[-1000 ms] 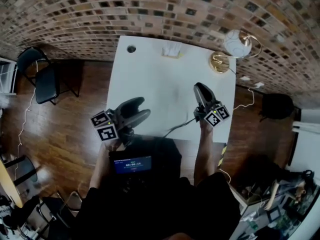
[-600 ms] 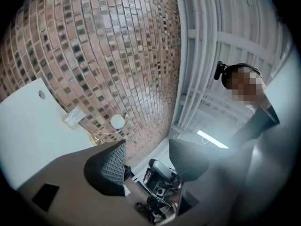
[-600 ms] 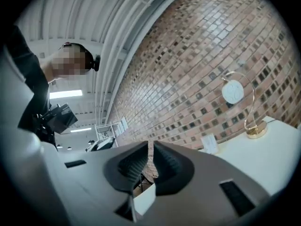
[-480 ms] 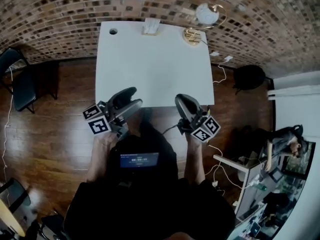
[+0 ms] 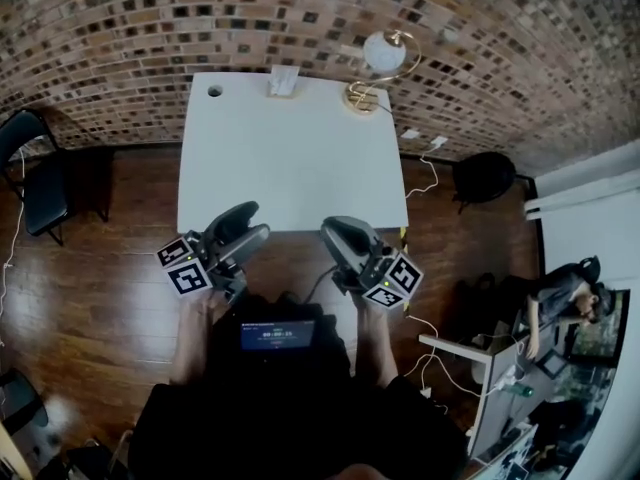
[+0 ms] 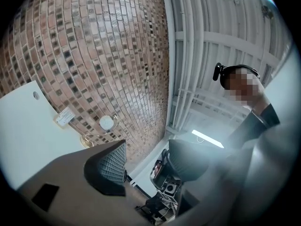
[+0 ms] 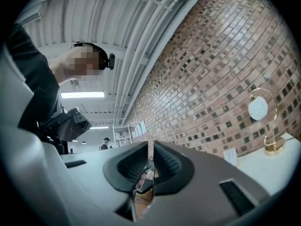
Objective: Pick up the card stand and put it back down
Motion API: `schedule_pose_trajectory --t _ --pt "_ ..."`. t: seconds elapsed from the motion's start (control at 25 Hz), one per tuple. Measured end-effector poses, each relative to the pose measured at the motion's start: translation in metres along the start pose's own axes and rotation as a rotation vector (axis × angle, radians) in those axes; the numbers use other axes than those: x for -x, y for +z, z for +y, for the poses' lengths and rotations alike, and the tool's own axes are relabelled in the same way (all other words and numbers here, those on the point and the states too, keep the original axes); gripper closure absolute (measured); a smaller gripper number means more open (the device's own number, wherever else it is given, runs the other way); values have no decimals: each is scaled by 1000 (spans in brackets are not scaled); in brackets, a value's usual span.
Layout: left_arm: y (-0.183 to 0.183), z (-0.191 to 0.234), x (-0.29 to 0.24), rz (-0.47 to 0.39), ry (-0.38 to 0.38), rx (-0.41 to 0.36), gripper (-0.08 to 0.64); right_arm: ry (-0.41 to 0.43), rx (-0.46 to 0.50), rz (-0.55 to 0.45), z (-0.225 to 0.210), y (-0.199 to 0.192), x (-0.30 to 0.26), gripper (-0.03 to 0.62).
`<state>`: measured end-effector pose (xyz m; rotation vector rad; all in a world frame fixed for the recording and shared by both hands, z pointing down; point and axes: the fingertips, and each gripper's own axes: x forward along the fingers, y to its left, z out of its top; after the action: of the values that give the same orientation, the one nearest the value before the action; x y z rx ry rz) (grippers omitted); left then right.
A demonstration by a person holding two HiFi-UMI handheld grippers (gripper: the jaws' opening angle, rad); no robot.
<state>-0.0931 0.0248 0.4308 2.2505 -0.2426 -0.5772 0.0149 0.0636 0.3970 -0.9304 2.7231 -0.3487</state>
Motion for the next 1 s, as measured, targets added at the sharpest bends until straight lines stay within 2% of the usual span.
schedule_pose_trajectory --t 0.16,0.44,0.68,1.0 --pt "-33 -16 -30 28 14 -3 290 16 -4 31 6 -2 42 552" --pt "-82 -41 -65 46 77 -26 290 21 -54 82 -18 -10 102 552" --pt "-111 -53 -70 36 151 -54 290 90 -99 114 -24 -21 124 554" --pt "-96 -64 -69 4 139 -103 290 115 -90 112 -17 -16 121 555"
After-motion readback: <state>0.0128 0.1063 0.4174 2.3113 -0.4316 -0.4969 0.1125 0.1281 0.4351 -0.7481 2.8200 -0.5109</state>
